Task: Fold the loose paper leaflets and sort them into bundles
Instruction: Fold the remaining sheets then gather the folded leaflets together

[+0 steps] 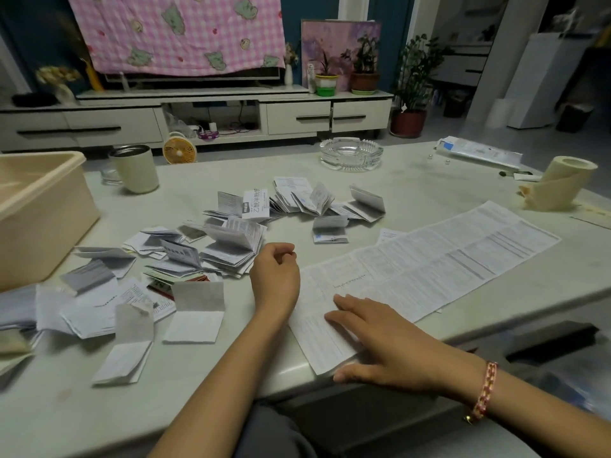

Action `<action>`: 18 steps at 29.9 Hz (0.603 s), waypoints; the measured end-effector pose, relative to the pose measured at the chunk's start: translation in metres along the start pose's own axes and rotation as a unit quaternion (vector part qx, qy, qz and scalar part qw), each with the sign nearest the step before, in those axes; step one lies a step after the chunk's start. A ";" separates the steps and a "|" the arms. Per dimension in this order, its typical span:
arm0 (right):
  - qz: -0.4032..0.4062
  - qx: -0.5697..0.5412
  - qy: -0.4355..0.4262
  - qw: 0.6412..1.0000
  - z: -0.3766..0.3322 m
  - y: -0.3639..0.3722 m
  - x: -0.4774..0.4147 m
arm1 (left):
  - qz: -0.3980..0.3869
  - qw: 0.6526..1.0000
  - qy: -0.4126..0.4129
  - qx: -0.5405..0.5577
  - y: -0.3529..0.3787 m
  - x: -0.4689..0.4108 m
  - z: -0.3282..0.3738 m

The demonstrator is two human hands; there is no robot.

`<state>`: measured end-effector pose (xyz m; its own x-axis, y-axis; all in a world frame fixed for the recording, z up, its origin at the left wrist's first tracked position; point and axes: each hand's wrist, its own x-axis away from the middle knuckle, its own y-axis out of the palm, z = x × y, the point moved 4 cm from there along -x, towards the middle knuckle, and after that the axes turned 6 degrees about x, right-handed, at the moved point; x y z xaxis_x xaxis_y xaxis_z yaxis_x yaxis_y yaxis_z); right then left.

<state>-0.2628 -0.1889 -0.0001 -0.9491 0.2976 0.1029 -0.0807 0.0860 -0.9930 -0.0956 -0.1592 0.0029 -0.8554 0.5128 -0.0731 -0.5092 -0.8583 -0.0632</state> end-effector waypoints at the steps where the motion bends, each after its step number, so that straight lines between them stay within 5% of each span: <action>1: 0.005 0.005 0.000 1.000 -0.001 0.000 0.001 | 0.000 1.000 0.000 0.001 0.000 0.001 0.001; 9: 0.144 -0.137 0.054 0.979 0.017 0.005 -0.010 | 0.010 0.999 0.031 -0.005 0.000 0.012 0.018; 12: 0.201 -0.290 0.137 0.925 0.030 -0.009 -0.012 | 0.078 0.995 0.065 0.018 -0.008 0.015 0.027; 14: 0.259 -0.449 0.204 0.831 0.039 -0.023 -0.008 | 0.132 0.987 0.086 0.034 -0.012 0.017 0.034; 18: 0.222 -0.788 0.163 0.551 0.035 -0.055 -0.003 | 0.166 0.981 0.074 0.074 -0.010 0.023 0.038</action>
<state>-0.2660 -0.2281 0.0519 -0.6431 0.7546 0.1306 0.7457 0.5782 0.3312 -0.1134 -0.1393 0.0400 -0.9585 0.1929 -0.2100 -0.2235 -0.9656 0.1329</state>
